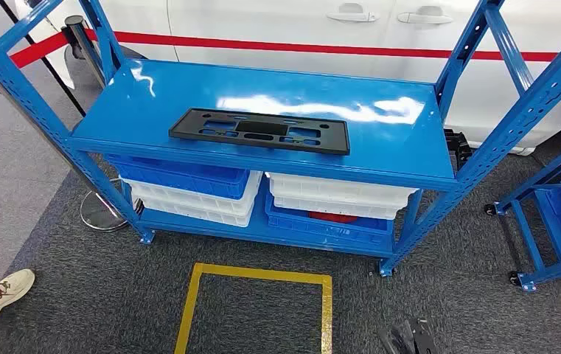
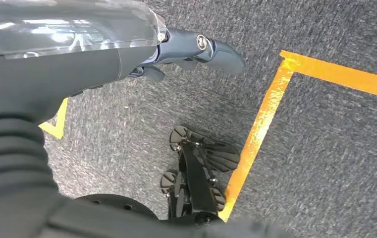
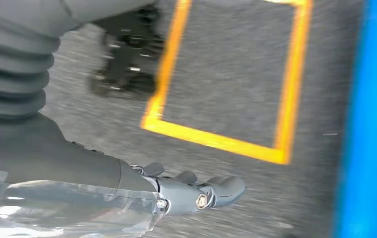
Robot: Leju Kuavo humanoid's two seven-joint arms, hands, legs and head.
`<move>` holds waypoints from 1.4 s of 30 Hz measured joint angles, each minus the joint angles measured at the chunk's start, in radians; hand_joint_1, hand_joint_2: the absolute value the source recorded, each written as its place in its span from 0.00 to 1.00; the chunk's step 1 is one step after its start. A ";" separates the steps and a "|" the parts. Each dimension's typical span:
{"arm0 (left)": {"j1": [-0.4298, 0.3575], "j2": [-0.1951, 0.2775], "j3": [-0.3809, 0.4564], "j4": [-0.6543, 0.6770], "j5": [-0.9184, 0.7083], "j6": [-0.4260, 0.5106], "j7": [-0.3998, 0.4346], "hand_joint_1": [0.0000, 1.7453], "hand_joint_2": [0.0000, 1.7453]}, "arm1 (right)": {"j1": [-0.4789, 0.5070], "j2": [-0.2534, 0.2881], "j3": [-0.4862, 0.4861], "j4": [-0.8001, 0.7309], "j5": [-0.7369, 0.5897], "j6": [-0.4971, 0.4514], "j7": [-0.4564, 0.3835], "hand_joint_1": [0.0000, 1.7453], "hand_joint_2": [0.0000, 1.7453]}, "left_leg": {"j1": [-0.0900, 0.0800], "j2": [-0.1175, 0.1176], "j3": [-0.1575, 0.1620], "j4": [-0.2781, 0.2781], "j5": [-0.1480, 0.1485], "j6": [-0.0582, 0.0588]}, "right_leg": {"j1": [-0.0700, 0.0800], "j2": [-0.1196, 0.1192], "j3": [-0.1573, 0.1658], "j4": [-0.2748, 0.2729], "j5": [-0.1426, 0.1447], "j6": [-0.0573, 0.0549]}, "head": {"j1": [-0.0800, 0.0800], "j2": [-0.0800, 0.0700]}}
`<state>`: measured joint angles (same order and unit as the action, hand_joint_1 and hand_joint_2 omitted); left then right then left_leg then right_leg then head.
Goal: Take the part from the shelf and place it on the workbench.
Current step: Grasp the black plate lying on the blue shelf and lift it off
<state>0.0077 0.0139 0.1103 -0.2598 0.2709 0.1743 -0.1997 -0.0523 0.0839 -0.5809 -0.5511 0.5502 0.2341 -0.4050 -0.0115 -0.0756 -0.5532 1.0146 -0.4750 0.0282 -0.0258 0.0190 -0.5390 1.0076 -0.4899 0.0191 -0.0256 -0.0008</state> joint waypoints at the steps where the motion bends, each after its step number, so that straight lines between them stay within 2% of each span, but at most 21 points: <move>1: 0.000 0.000 0.002 0.001 0.000 0.000 0.000 0.00 0.00 | -0.001 0.000 0.007 -0.013 -0.008 0.005 -0.003 0.00 0.00 | 0.000 0.000 -0.001 0.001 -0.001 0.001 | 0.000 0.000 0.000 0.000 0.000 0.001 | 0.000 0.000; 6: -0.003 0.000 0.010 0.004 0.007 0.001 -0.003 0.00 0.00 | -0.013 0.003 0.074 -0.146 -0.083 0.054 -0.032 0.00 0.00 | 0.008 0.003 0.010 -0.017 0.010 0.018 | 0.003 -0.002 -0.004 0.015 -0.013 0.014 | 0.001 0.000; 9: -0.005 -0.001 0.015 0.007 0.014 0.001 -0.005 0.00 0.00 | -0.023 0.004 0.117 -0.235 -0.131 0.088 -0.051 0.00 0.00 | 0.011 0.008 0.017 -0.027 0.015 0.027 | 0.004 -0.008 -0.087 0.181 -0.097 0.014 | 0.003 0.000; 11: -0.006 -0.001 0.019 0.010 0.018 0.002 -0.006 0.00 0.00 | -0.026 0.006 0.144 -0.293 -0.162 0.110 -0.062 0.00 0.00 | 0.010 0.008 0.018 -0.026 0.013 0.026 | 0.003 -0.009 -0.143 0.278 -0.117 0.014 | 0.003 0.000; 12: -0.006 -0.001 0.021 0.011 0.020 0.002 -0.007 0.00 0.00 | -0.027 0.007 0.157 -0.322 -0.177 0.121 -0.068 0.00 0.00 | 0.009 0.007 0.020 -0.025 0.010 0.026 | 0.003 -0.009 -0.148 0.277 -0.100 0.014 | 0.003 0.000; 13: -0.006 -0.001 0.024 0.012 0.021 0.002 -0.008 0.00 0.00 | -0.030 0.008 0.171 -0.355 -0.193 0.133 -0.074 0.00 0.00 | 0.009 0.005 0.024 -0.024 0.007 0.023 | 0.004 -0.009 -0.132 0.233 -0.062 0.012 | 0.003 0.000; 14: -0.006 -0.001 0.026 0.013 0.021 0.002 -0.009 0.00 0.00 | -0.034 0.009 0.187 -0.387 -0.209 0.145 -0.081 0.00 0.00 | 0.009 0.003 0.028 -0.022 0.003 0.021 | 0.004 -0.007 -0.103 0.163 -0.019 0.008 | 0.003 0.000; 16: -0.008 -0.002 0.031 0.016 0.022 0.003 -0.012 0.00 0.00 | -0.044 0.011 0.218 -0.454 -0.241 0.169 -0.093 0.00 0.00 | 0.007 0.000 0.029 -0.016 -0.006 0.012 | 0.007 0.003 -0.049 0.043 0.032 0.000 | 0.003 0.000; 19: -0.012 -0.003 0.037 0.020 0.022 0.007 -0.017 0.00 0.00 | -0.053 0.018 0.261 -0.551 -0.290 0.205 -0.112 0.00 0.00 | 0.007 -0.006 0.022 -0.014 -0.011 -0.004 | 0.011 0.007 -0.037 0.007 0.030 -0.009 | 0.002 0.000; 21: -0.013 -0.004 0.042 0.021 0.023 0.010 -0.019 0.00 0.00 | -0.057 0.026 0.291 -0.621 -0.323 0.230 -0.125 0.00 0.00 | 0.006 0.010 0.018 0.002 -0.026 -0.015 | 0.006 0.000 -0.029 -0.002 0.030 -0.020 | 0.000 0.000; 23: -0.015 -0.005 0.046 0.022 0.026 0.011 -0.020 0.00 0.00 | -0.063 0.032 0.318 -0.688 -0.354 0.255 -0.138 0.00 0.00 | 0.009 0.042 -0.022 0.089 -0.074 -0.026 | 0.002 -0.011 -0.019 -0.010 0.029 -0.030 | -0.004 0.000; 25: -0.020 -0.005 0.052 0.022 0.029 0.012 -0.022 0.00 0.00 | -0.068 0.037 0.343 -0.752 -0.385 0.281 -0.149 0.00 0.00 | 0.017 0.060 -0.099 0.228 -0.128 -0.037 | 0.002 -0.023 -0.015 -0.011 0.024 -0.035 | -0.006 0.000; 26: -0.020 -0.005 0.054 0.023 0.030 0.012 -0.022 0.00 0.00 | -0.069 0.039 0.356 -0.784 -0.401 0.294 -0.155 0.00 0.00 | 0.022 0.062 -0.128 0.272 -0.134 -0.042 | 0.002 -0.028 -0.013 -0.010 0.021 -0.034 | -0.006 0.000; 27: -0.020 -0.005 0.057 0.023 0.031 0.013 -0.022 0.00 0.00 | -0.070 0.042 0.369 -0.815 -0.416 0.307 -0.160 0.00 0.00 | 0.027 0.065 -0.138 0.279 -0.119 -0.047 | 0.000 -0.031 -0.009 -0.010 0.018 -0.032 | -0.006 0.000; 28: -0.019 -0.005 0.059 0.024 0.031 0.013 -0.023 0.00 0.00 | -0.072 0.045 0.383 -0.847 -0.431 0.320 -0.166 0.00 0.00 | 0.031 0.068 -0.126 0.243 -0.084 -0.051 | -0.001 -0.033 -0.004 -0.009 0.014 -0.029 | -0.006 0.000; 30: -0.019 -0.005 0.064 0.026 0.032 0.014 -0.024 0.00 0.00 | -0.079 0.052 0.410 -0.913 -0.463 0.347 -0.178 0.00 0.00 | 0.036 0.076 -0.068 0.108 -0.004 -0.056 | -0.004 -0.036 0.009 -0.005 0.002 -0.018 | -0.006 0.000; 32: -0.020 -0.005 0.067 0.029 0.032 0.014 -0.025 0.00 0.00 | -0.088 0.059 0.434 -0.980 -0.494 0.375 -0.190 0.00 0.00 | 0.034 0.080 -0.029 0.020 0.024 -0.051 | 0.000 -0.038 0.013 0.001 -0.007 -0.005 | -0.006 0.000; 36: -0.022 -0.006 0.075 0.030 0.032 0.017 -0.028 0.00 0.00 | -0.101 0.071 0.475 -1.107 -0.553 0.431 -0.214 0.00 0.00 | 0.031 0.076 -0.024 0.006 0.017 -0.022 | -0.001 -0.040 0.012 0.009 -0.021 0.012 | -0.004 0.000; 38: -0.022 -0.007 0.079 0.030 0.032 0.018 -0.031 0.00 0.00 | -0.108 0.076 0.494 -1.171 -0.584 0.459 -0.226 0.00 0.00 | 0.032 0.075 -0.020 0.000 0.018 -0.008 | -0.002 -0.034 -0.022 0.085 -0.068 0.016 | -0.003 0.000; 40: -0.023 -0.007 0.082 0.030 0.031 0.019 -0.033 0.00 0.00 | -0.112 0.080 0.512 -1.229 -0.613 0.487 -0.237 0.00 0.00 | 0.028 0.072 -0.019 0.000 0.016 0.000 | 0.001 -0.029 -0.096 0.227 -0.128 0.014 | -0.003 0.000; 42: -0.024 -0.007 0.087 0.031 0.031 0.020 -0.035 0.00 0.00 | -0.115 0.085 0.533 -1.287 -0.643 0.515 -0.248 0.00 0.00 | 0.021 0.067 -0.014 0.001 0.012 0.005 | 0.005 -0.027 -0.144 0.301 -0.130 0.008 | -0.003 0.000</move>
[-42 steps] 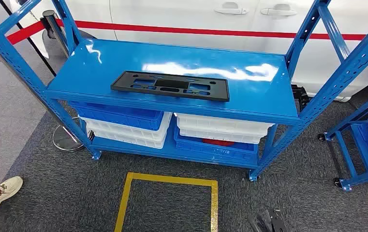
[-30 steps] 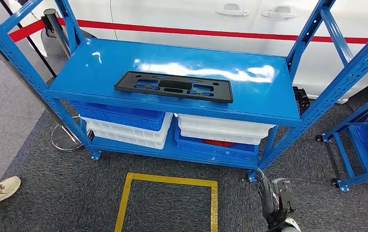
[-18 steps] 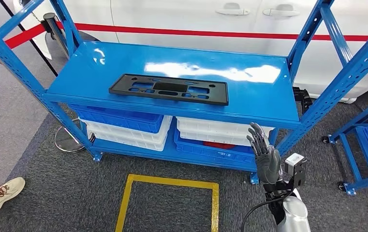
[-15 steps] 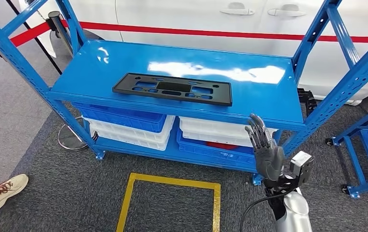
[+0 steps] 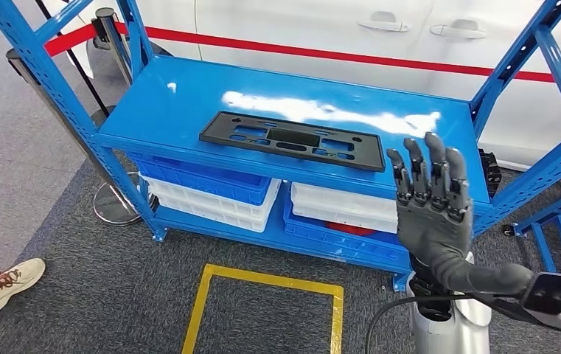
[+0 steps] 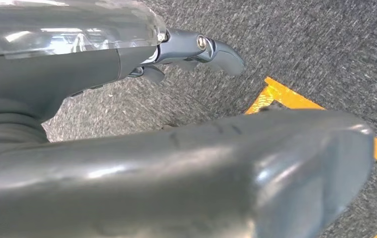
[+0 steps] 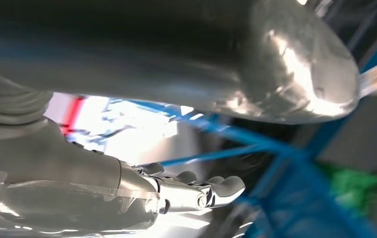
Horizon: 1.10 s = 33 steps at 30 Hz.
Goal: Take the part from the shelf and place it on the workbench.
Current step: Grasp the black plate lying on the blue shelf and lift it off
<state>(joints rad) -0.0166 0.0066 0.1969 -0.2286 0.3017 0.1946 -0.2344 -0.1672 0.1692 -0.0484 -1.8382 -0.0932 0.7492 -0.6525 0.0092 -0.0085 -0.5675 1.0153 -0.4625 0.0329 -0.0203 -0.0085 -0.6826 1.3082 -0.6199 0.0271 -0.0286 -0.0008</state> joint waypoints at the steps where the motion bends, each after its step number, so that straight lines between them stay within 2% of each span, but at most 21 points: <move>1: 0.000 0.000 0.002 0.001 0.000 0.000 0.000 0.00 0.00 | -0.003 0.003 0.011 -0.030 -0.015 0.014 -0.006 0.00 0.00 | -0.004 -0.003 0.005 0.000 -0.002 0.002 | 0.003 0.001 0.004 -0.022 0.030 -0.007 | 0.000 0.000; 3: 0.000 -0.003 0.005 0.003 0.000 0.001 -0.001 0.00 0.00 | -0.010 0.008 0.033 -0.087 -0.045 0.041 -0.018 0.00 0.00 | -0.011 -0.008 0.015 0.000 -0.009 0.004 | 0.014 0.005 0.053 -0.149 0.114 -0.030 | 0.000 0.000; 4: -0.001 -0.006 0.007 0.005 -0.001 0.002 -0.002 0.00 0.00 | -0.014 0.011 0.044 -0.113 -0.059 0.055 -0.023 0.00 0.00 | -0.014 -0.010 0.018 0.000 -0.011 0.002 | 0.019 0.008 0.077 -0.209 0.144 -0.042 | -0.002 0.000; 5: -0.003 -0.008 0.009 0.006 -0.001 0.002 -0.002 0.00 0.00 | -0.019 0.014 0.053 -0.138 -0.073 0.067 -0.029 0.00 0.00 | -0.014 -0.012 0.017 0.001 -0.013 0.000 | 0.024 0.009 0.093 -0.253 0.158 -0.050 | -0.004 0.000; 7: -0.005 -0.011 0.014 0.009 -0.002 0.002 -0.004 0.00 0.00 | -0.025 0.018 0.072 -0.174 -0.097 0.077 -0.038 0.00 0.00 | -0.013 -0.013 0.013 -0.001 -0.013 -0.009 | 0.029 0.011 0.102 -0.283 0.157 -0.054 | -0.006 0.000; 10: -0.006 -0.010 0.021 0.010 -0.008 -0.001 -0.006 0.00 0.00 | -0.029 0.018 0.104 -0.194 -0.107 0.047 -0.041 0.00 0.00 | -0.014 -0.010 0.009 0.016 -0.032 -0.025 | 0.015 0.008 0.119 -0.315 0.165 -0.053 | -0.006 0.000; 11: -0.006 -0.010 0.023 0.011 -0.009 -0.004 -0.006 0.00 0.00 | -0.030 0.017 0.114 -0.195 -0.106 0.036 -0.041 0.00 0.00 | -0.013 -0.008 -0.007 0.053 -0.054 -0.031 | 0.010 0.006 0.126 -0.324 0.168 -0.053 | -0.008 0.000; 13: -0.006 -0.011 0.028 0.012 -0.008 -0.013 -0.006 0.00 0.00 | -0.029 0.013 0.128 -0.195 -0.100 0.024 -0.041 0.00 0.00 | -0.004 -0.004 -0.068 0.179 -0.113 -0.044 | 0.010 0.002 0.129 -0.327 0.168 -0.054 | -0.010 0.000; 14: -0.006 -0.011 0.031 0.012 -0.007 -0.016 -0.007 0.00 0.00 | -0.028 0.009 0.134 -0.194 -0.097 0.019 -0.040 0.00 0.00 | 0.000 -0.002 -0.099 0.236 -0.131 -0.050 | 0.009 0.001 0.129 -0.327 0.166 -0.053 | -0.010 0.000; 15: -0.005 -0.011 0.034 0.013 -0.006 -0.018 -0.007 0.00 0.00 | -0.026 0.004 0.138 -0.193 -0.096 0.016 -0.040 0.00 0.00 | 0.005 0.000 -0.116 0.265 -0.132 -0.055 | 0.008 0.000 0.130 -0.325 0.164 -0.051 | -0.010 0.000; 16: -0.004 -0.011 0.037 0.013 -0.005 -0.019 -0.009 0.00 0.00 | -0.024 0.000 0.142 -0.192 -0.097 0.013 -0.040 0.00 0.00 | 0.009 0.001 -0.113 0.253 -0.111 -0.060 | 0.006 0.000 0.131 -0.323 0.161 -0.048 | -0.010 0.000; 19: -0.003 -0.012 0.045 0.014 -0.003 -0.019 -0.014 0.00 0.00 | -0.019 -0.010 0.148 -0.191 -0.100 0.010 -0.040 0.00 0.00 | 0.018 0.005 -0.030 0.069 -0.015 -0.070 | 0.001 0.001 0.135 -0.307 0.146 -0.031 | -0.010 0.000; 21: -0.004 -0.013 0.047 0.015 -0.006 -0.020 -0.017 0.00 0.00 | -0.018 -0.013 0.153 -0.189 -0.095 0.007 -0.040 0.00 0.00 | 0.015 0.005 -0.003 0.008 -0.004 -0.059 | 0.004 0.002 0.131 -0.297 0.140 -0.019 | -0.010 0.000; 24: -0.005 -0.014 0.049 0.015 -0.011 -0.020 -0.017 0.00 0.00 | -0.016 -0.020 0.165 -0.185 -0.086 -0.002 -0.039 0.00 0.00 | 0.012 0.003 -0.003 0.006 -0.006 -0.032 | 0.002 0.003 0.130 -0.294 0.135 -0.007 | -0.009 0.000; 25: -0.005 -0.015 0.049 0.015 -0.011 -0.020 -0.018 0.00 0.00 | -0.016 -0.023 0.169 -0.184 -0.085 -0.007 -0.040 0.00 0.00 | 0.012 0.003 0.000 0.003 -0.005 -0.024 | 0.000 0.003 0.123 -0.278 0.123 -0.003 | -0.009 0.000; 26: -0.005 -0.015 0.050 0.015 -0.012 -0.020 -0.018 0.00 0.00 | -0.016 -0.026 0.173 -0.183 -0.082 -0.014 -0.040 0.00 0.00 | 0.012 0.003 0.002 0.000 -0.004 -0.018 | -0.001 0.004 0.107 -0.241 0.101 0.000 | -0.008 0.000; 28: -0.006 -0.016 0.051 0.015 -0.012 -0.020 -0.019 0.00 0.00 | -0.014 -0.037 0.183 -0.177 -0.075 -0.036 -0.040 0.00 0.00 | 0.010 0.004 0.004 -0.002 -0.006 -0.008 | -0.002 0.004 0.041 -0.115 0.042 0.003 | -0.008 0.000; 29: -0.006 -0.016 0.051 0.015 -0.011 -0.021 -0.019 0.00 0.00 | -0.012 -0.044 0.190 -0.171 -0.068 -0.050 -0.040 0.00 0.00 | 0.007 0.003 0.005 -0.001 -0.007 -0.005 | -0.001 0.004 0.006 -0.051 0.022 0.003 | -0.008 0.000; 30: -0.006 -0.016 0.051 0.015 -0.011 -0.022 -0.019 0.00 0.00 | -0.010 -0.052 0.196 -0.164 -0.062 -0.066 -0.040 0.00 0.00 | 0.004 0.002 0.007 -0.001 -0.010 -0.003 | -0.001 0.004 -0.019 -0.013 0.021 0.002 | -0.008 0.000; 31: -0.006 -0.016 0.052 0.015 -0.012 -0.023 -0.019 0.00 0.00 | -0.009 -0.062 0.204 -0.154 -0.055 -0.083 -0.040 0.00 0.00 | 0.002 0.001 0.011 -0.001 -0.012 -0.002 | 0.000 0.005 -0.026 -0.013 0.040 -0.002 | -0.008 0.000; 33: -0.006 -0.016 0.052 0.015 -0.012 -0.027 -0.020 0.00 0.00 | -0.010 -0.081 0.220 -0.131 -0.040 -0.117 -0.040 0.00 0.00 | -0.003 -0.003 0.023 -0.002 -0.020 -0.002 | 0.006 0.006 0.014 -0.120 0.120 -0.017 | -0.008 0.000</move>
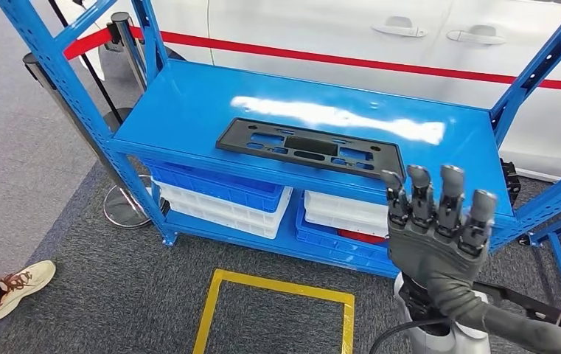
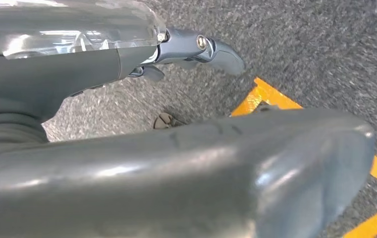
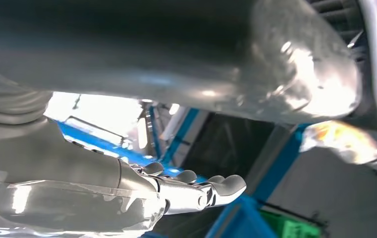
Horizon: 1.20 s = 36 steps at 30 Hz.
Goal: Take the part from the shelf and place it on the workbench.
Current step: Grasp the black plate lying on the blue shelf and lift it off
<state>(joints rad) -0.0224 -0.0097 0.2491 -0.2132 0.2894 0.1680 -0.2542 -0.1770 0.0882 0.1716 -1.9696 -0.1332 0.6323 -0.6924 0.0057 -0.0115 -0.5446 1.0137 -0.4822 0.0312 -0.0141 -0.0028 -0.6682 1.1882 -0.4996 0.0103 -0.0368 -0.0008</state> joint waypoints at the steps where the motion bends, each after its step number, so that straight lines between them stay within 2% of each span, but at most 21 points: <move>1: 0.000 -0.002 0.000 0.000 -0.001 -0.002 -0.001 0.00 0.00 | -0.002 -0.009 0.008 0.014 0.008 -0.016 0.000 0.00 0.00 | -0.002 -0.001 0.004 0.000 -0.004 -0.001 | 0.005 0.001 0.029 -0.064 0.032 -0.010 | -0.001 0.000; 3: -0.001 -0.004 0.001 0.001 -0.004 -0.006 -0.002 0.00 0.00 | -0.009 -0.024 0.024 0.045 0.022 -0.047 0.000 0.00 0.00 | -0.002 -0.003 0.005 0.000 -0.008 -0.008 | 0.015 0.003 0.063 -0.147 0.056 -0.022 | -0.001 0.000; 5: -0.003 -0.005 0.004 0.001 -0.008 -0.010 -0.003 0.00 0.00 | -0.017 -0.035 0.039 0.077 0.032 -0.074 0.000 0.00 0.00 | -0.001 -0.002 0.004 -0.003 -0.009 -0.020 | 0.018 0.004 0.067 -0.165 0.051 -0.024 | 0.001 0.000; 8: -0.004 -0.004 0.007 0.001 -0.011 -0.013 -0.004 0.00 0.00 | -0.025 -0.041 0.057 0.110 0.035 -0.099 0.000 0.00 0.00 | -0.003 0.001 0.007 0.003 -0.023 -0.032 | 0.006 0.002 0.085 -0.189 0.053 -0.027 | 0.001 0.000; 10: -0.004 -0.004 0.008 0.001 -0.015 -0.013 -0.004 0.00 0.00 | -0.032 -0.043 0.069 0.131 0.035 -0.110 0.000 0.00 0.00 | 0.000 0.003 -0.028 0.081 -0.060 -0.039 | 0.003 -0.001 0.100 -0.198 0.051 -0.032 | -0.001 0.000; 12: -0.003 -0.004 0.011 0.001 -0.017 -0.013 -0.004 0.00 0.00 | -0.037 -0.046 0.080 0.155 0.035 -0.118 0.000 0.00 0.00 | 0.004 0.004 -0.104 0.215 -0.108 -0.047 | 0.004 -0.003 0.107 -0.199 0.045 -0.036 | -0.001 0.000; 13: -0.001 -0.004 0.012 0.001 -0.017 -0.013 -0.004 0.00 0.00 | -0.037 -0.048 0.084 0.165 0.035 -0.121 0.000 0.00 0.00 | 0.006 0.005 -0.135 0.261 -0.114 -0.050 | 0.004 -0.003 0.110 -0.198 0.041 -0.036 | -0.001 0.000; 14: 0.000 -0.004 0.014 0.001 -0.018 -0.013 -0.004 0.00 0.00 | -0.037 -0.049 0.088 0.173 0.035 -0.123 0.000 0.00 0.00 | 0.008 0.005 -0.150 0.271 -0.100 -0.053 | 0.004 -0.003 0.113 -0.196 0.037 -0.035 | -0.001 0.000; 15: 0.001 -0.003 0.015 0.001 -0.018 -0.013 -0.004 0.00 0.00 | -0.037 -0.050 0.091 0.179 0.035 -0.125 0.000 0.00 0.00 | 0.009 0.005 -0.144 0.239 -0.066 -0.054 | 0.003 -0.002 0.118 -0.194 0.032 -0.034 | -0.001 0.000; 16: 0.002 -0.002 0.016 0.001 -0.018 -0.013 -0.004 0.00 0.00 | -0.037 -0.052 0.094 0.184 0.034 -0.126 0.000 0.00 0.00 | 0.010 0.006 -0.119 0.174 -0.021 -0.054 | 0.003 -0.002 0.125 -0.192 0.025 -0.031 | -0.001 0.000; 18: 0.002 -0.002 0.016 0.002 -0.018 -0.013 -0.004 0.00 0.00 | -0.038 -0.054 0.099 0.190 0.034 -0.129 0.000 0.00 0.00 | 0.009 0.007 -0.066 0.052 0.034 -0.050 | 0.005 -0.001 0.134 -0.185 0.012 -0.023 | -0.001 0.000; 19: 0.001 -0.002 0.017 0.002 -0.019 -0.013 -0.005 0.00 0.00 | -0.039 -0.055 0.103 0.193 0.034 -0.131 0.000 0.00 0.00 | 0.007 0.008 -0.051 0.019 0.041 -0.045 | 0.007 0.000 0.134 -0.183 0.008 -0.018 | 0.000 0.000; 22: 0.000 -0.002 0.017 0.003 -0.021 -0.015 -0.006 0.00 0.00 | -0.041 -0.057 0.113 0.198 0.034 -0.140 0.000 0.00 0.00 | 0.005 0.006 -0.045 0.005 0.033 -0.025 | 0.008 0.001 0.134 -0.182 0.001 -0.004 | 0.001 0.000; 24: 0.001 -0.002 0.017 0.003 -0.023 -0.016 -0.006 0.00 0.00 | -0.043 -0.059 0.119 0.200 0.034 -0.146 0.000 0.00 0.00 | 0.007 0.006 -0.035 -0.003 0.031 -0.012 | 0.006 0.001 0.123 -0.149 -0.023 0.006 | 0.002 0.000; 27: 0.001 -0.001 0.017 0.003 -0.028 -0.016 -0.006 0.00 0.00 | -0.041 -0.067 0.121 0.203 0.031 -0.157 -0.001 0.00 0.00 | 0.007 0.007 -0.022 -0.008 0.023 0.002 | 0.002 0.001 0.023 0.037 -0.099 0.016 | 0.004 0.000; 28: 0.000 -0.001 0.017 0.003 -0.029 -0.017 -0.006 0.00 0.00 | -0.038 -0.070 0.121 0.205 0.029 -0.159 -0.001 0.00 0.00 | 0.006 0.007 -0.018 -0.008 0.019 0.003 | 0.001 0.001 -0.013 0.092 -0.109 0.017 | 0.005 0.000; 30: 0.001 -0.001 0.017 0.003 -0.033 -0.018 -0.006 0.00 0.00 | -0.033 -0.076 0.122 0.205 0.019 -0.160 -0.001 0.00 0.00 | 0.005 0.009 -0.004 -0.008 0.008 0.003 | 0.001 0.000 -0.035 0.093 -0.067 0.015 | 0.005 0.000; 32: 0.003 -0.001 0.017 0.003 -0.036 -0.018 -0.006 0.00 0.00 | -0.032 -0.081 0.122 0.206 0.009 -0.156 -0.001 0.00 0.00 | 0.004 0.015 0.017 -0.008 -0.007 -0.002 | 0.005 -0.018 0.010 -0.032 0.024 0.005 | 0.005 0.000; 33: 0.004 -0.001 0.017 0.004 -0.037 -0.019 -0.006 0.00 0.00 | -0.032 -0.082 0.123 0.206 0.006 -0.154 -0.001 0.00 0.00 | 0.002 0.018 0.024 -0.007 -0.015 -0.007 | 0.012 -0.035 0.035 -0.092 0.053 -0.002 | 0.005 0.000; 35: 0.005 -0.001 0.017 0.005 -0.037 -0.019 -0.006 0.00 0.00 | -0.033 -0.085 0.124 0.207 0.002 -0.150 -0.001 0.00 0.00 | -0.002 0.030 0.030 -0.007 -0.026 -0.018 | 0.024 -0.058 0.056 -0.154 0.063 -0.013 | 0.006 0.000; 36: 0.004 0.000 0.017 0.005 -0.038 -0.019 -0.007 0.00 0.00 | -0.033 -0.085 0.125 0.208 -0.001 -0.148 -0.001 0.00 0.00 | -0.003 0.039 0.032 -0.009 -0.029 -0.023 | 0.027 -0.053 0.056 -0.160 0.059 -0.017 | 0.007 0.000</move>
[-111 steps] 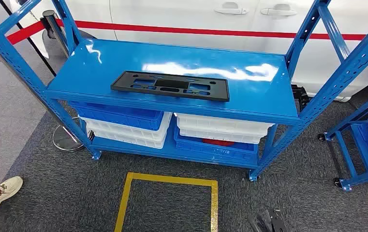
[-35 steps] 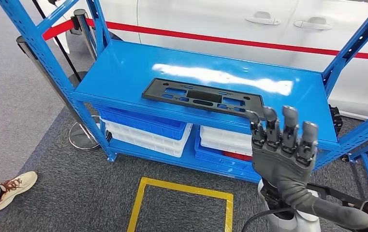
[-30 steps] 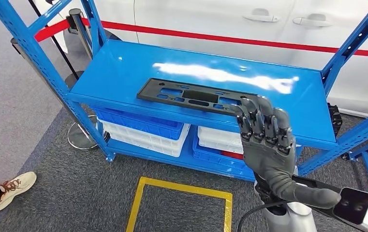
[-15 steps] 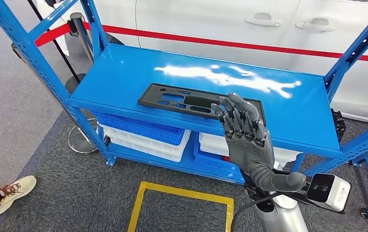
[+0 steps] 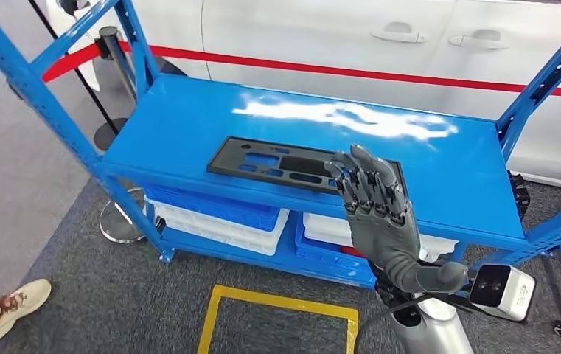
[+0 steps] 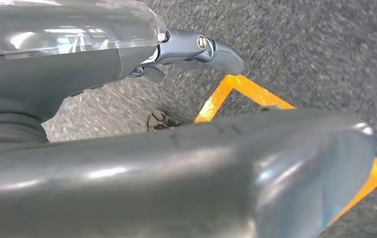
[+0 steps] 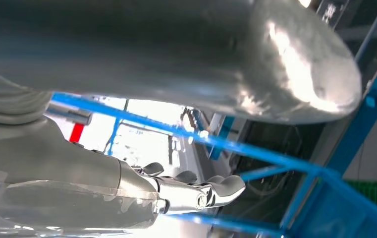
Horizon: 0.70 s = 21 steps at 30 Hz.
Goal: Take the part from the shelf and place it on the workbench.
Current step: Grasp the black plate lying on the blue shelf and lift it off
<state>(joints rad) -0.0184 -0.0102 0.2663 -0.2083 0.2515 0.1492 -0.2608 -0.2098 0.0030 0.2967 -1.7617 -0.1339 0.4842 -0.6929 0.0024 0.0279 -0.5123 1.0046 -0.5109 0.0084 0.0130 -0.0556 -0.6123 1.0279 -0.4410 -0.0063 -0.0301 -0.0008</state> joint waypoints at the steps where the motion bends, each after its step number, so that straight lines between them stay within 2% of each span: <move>1: -0.001 0.001 0.000 0.000 -0.001 0.000 0.000 0.00 0.00 | 0.000 -0.001 0.001 0.000 -0.003 0.002 0.000 0.00 0.00 | -0.001 0.010 0.003 -0.003 -0.005 -0.005 | -0.003 0.011 0.002 -0.005 -0.003 -0.004 | 0.001 0.000; 3: -0.002 0.002 0.000 0.000 -0.002 -0.001 -0.002 0.00 0.00 | 0.000 -0.002 0.002 0.001 -0.009 0.006 0.000 0.00 0.00 | 0.000 0.010 0.003 0.017 -0.023 -0.016 | -0.010 0.030 0.013 -0.015 -0.005 -0.012 | 0.000 0.000; 4: -0.003 0.003 0.000 0.000 -0.002 -0.001 -0.004 0.00 0.00 | -0.001 -0.003 0.003 0.002 -0.013 0.008 0.000 0.00 0.00 | 0.001 0.001 -0.015 0.058 -0.044 -0.021 | -0.014 0.037 0.020 -0.020 -0.007 -0.017 | 0.000 0.000; 6: -0.003 0.004 0.000 0.000 -0.003 -0.004 -0.006 0.00 0.00 | 0.000 -0.004 0.006 0.005 -0.018 0.012 0.000 0.00 0.00 | 0.005 -0.017 -0.089 0.195 -0.096 -0.030 | -0.016 0.052 0.031 -0.021 -0.015 -0.025 | -0.001 0.000; 7: -0.002 0.004 0.000 0.000 -0.004 -0.004 -0.007 0.00 0.00 | 0.001 -0.004 0.008 0.007 -0.018 0.013 0.000 0.00 0.00 | 0.007 -0.019 -0.130 0.260 -0.111 -0.033 | -0.016 0.059 0.036 -0.021 -0.019 -0.026 | -0.001 0.000; 8: -0.001 0.005 0.000 0.000 -0.004 -0.005 -0.008 0.00 0.00 | 0.001 -0.004 0.010 0.009 -0.016 0.012 0.000 0.00 0.00 | 0.008 -0.019 -0.159 0.294 -0.106 -0.035 | -0.016 0.067 0.043 -0.021 -0.024 -0.027 | -0.001 0.000; 9: 0.000 0.006 0.001 0.000 -0.004 -0.006 -0.009 0.00 0.00 | 0.002 -0.005 0.012 0.011 -0.010 0.009 0.000 0.00 0.00 | 0.008 -0.019 -0.170 0.288 -0.079 -0.035 | -0.016 0.074 0.051 -0.021 -0.030 -0.026 | -0.001 0.000; 10: 0.000 0.007 0.002 0.000 -0.004 -0.006 -0.009 0.00 0.00 | 0.002 -0.006 0.014 0.014 -0.003 0.004 0.000 0.00 0.00 | 0.009 -0.019 -0.161 0.243 -0.033 -0.035 | -0.017 0.079 0.062 -0.021 -0.037 -0.024 | -0.001 0.000; 11: 0.001 0.007 0.003 0.000 -0.004 -0.006 -0.010 0.00 0.00 | 0.001 -0.007 0.016 0.016 0.004 -0.001 0.001 0.00 0.00 | 0.009 -0.019 -0.140 0.172 0.017 -0.032 | -0.017 0.084 0.072 -0.020 -0.045 -0.021 | -0.001 0.000; 12: 0.001 0.007 0.004 0.001 -0.004 -0.006 -0.010 0.00 0.00 | 0.001 -0.009 0.018 0.018 0.009 -0.005 0.001 0.00 0.00 | 0.008 -0.020 -0.117 0.109 0.052 -0.029 | -0.015 0.087 0.080 -0.019 -0.053 -0.017 | -0.001 0.000; 13: -0.001 0.007 0.005 0.001 -0.004 -0.006 -0.011 0.00 0.00 | 0.000 -0.010 0.020 0.021 0.012 -0.008 0.001 0.00 0.00 | 0.007 -0.022 -0.099 0.059 0.071 -0.023 | -0.014 0.088 0.084 -0.018 -0.059 -0.012 | -0.001 0.000; 14: -0.002 0.007 0.006 0.002 -0.004 -0.006 -0.011 0.00 0.00 | 0.000 -0.010 0.021 0.023 0.014 -0.009 0.001 0.00 0.00 | 0.005 -0.023 -0.089 0.034 0.073 -0.017 | -0.013 0.089 0.084 -0.017 -0.063 -0.007 | 0.000 0.000; 17: -0.005 0.007 0.007 0.002 -0.004 -0.006 -0.011 0.00 0.00 | -0.003 -0.013 0.023 0.027 0.017 -0.012 0.001 0.00 0.00 | 0.006 -0.026 -0.080 0.018 0.060 0.002 | -0.012 0.087 0.086 -0.017 -0.072 0.008 | 0.001 0.000; 18: -0.004 0.007 0.007 0.002 -0.004 -0.006 -0.011 0.00 0.00 | -0.005 -0.014 0.024 0.028 0.017 -0.013 0.001 0.00 0.00 | 0.007 -0.025 -0.073 0.014 0.058 0.008 | -0.012 0.083 0.081 -0.001 -0.083 0.014 | 0.002 0.000; 20: -0.003 0.006 0.007 0.002 -0.004 -0.006 -0.012 0.00 0.00 | -0.010 -0.017 0.025 0.032 0.017 -0.014 0.005 0.00 0.00 | 0.010 -0.023 -0.059 0.005 0.053 0.019 | -0.016 0.072 0.036 0.090 -0.125 0.024 | 0.006 0.000; 21: -0.003 0.006 0.008 0.002 -0.004 -0.006 -0.012 0.00 0.00 | -0.012 -0.020 0.026 0.037 0.018 -0.016 0.009 0.00 0.00 | 0.010 -0.023 -0.054 0.004 0.049 0.023 | -0.018 0.067 -0.007 0.161 -0.150 0.027 | 0.007 0.000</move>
<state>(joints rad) -0.0216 -0.0037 0.2741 -0.2060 0.2474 0.1433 -0.2731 -0.2222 -0.0168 0.3226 -1.7251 -0.1154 0.4683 -0.6837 0.0120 0.0051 -0.5662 1.0088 -0.4620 0.0313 -0.0047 0.0118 -0.6191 1.1893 -0.5905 0.0212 -0.0227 -0.0008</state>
